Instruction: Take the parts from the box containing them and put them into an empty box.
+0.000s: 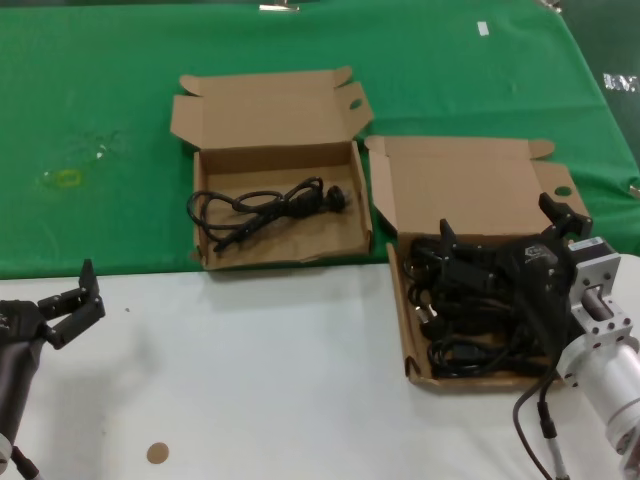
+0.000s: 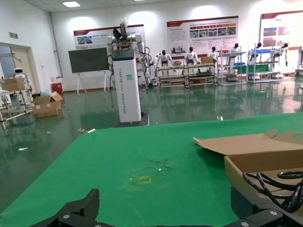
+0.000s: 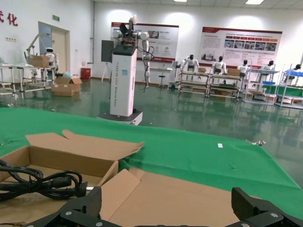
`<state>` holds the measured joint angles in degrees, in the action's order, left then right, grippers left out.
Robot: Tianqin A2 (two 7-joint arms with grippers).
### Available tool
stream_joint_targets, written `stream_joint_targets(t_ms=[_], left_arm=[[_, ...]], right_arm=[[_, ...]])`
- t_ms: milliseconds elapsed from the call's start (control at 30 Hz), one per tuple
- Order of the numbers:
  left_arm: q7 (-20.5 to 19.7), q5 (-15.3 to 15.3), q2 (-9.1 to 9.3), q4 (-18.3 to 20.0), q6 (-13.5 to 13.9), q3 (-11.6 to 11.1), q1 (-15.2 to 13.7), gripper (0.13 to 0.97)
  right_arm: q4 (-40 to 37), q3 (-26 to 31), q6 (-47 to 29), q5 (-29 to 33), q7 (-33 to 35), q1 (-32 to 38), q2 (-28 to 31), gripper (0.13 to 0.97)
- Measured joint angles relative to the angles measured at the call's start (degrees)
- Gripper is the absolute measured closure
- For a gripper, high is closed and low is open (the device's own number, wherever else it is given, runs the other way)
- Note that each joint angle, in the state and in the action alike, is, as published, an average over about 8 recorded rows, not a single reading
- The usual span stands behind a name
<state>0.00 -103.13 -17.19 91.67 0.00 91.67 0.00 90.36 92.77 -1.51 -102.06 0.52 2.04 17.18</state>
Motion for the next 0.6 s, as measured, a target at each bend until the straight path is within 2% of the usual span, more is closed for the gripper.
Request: stream_joint_targets(t_ms=[600], left_arm=[[0.0, 0.0, 0.0, 0.0, 0.0, 0.0, 0.0, 0.132]], right_arm=[[0.0, 0.0, 0.0, 0.0, 0.0, 0.0, 0.0, 0.129]])
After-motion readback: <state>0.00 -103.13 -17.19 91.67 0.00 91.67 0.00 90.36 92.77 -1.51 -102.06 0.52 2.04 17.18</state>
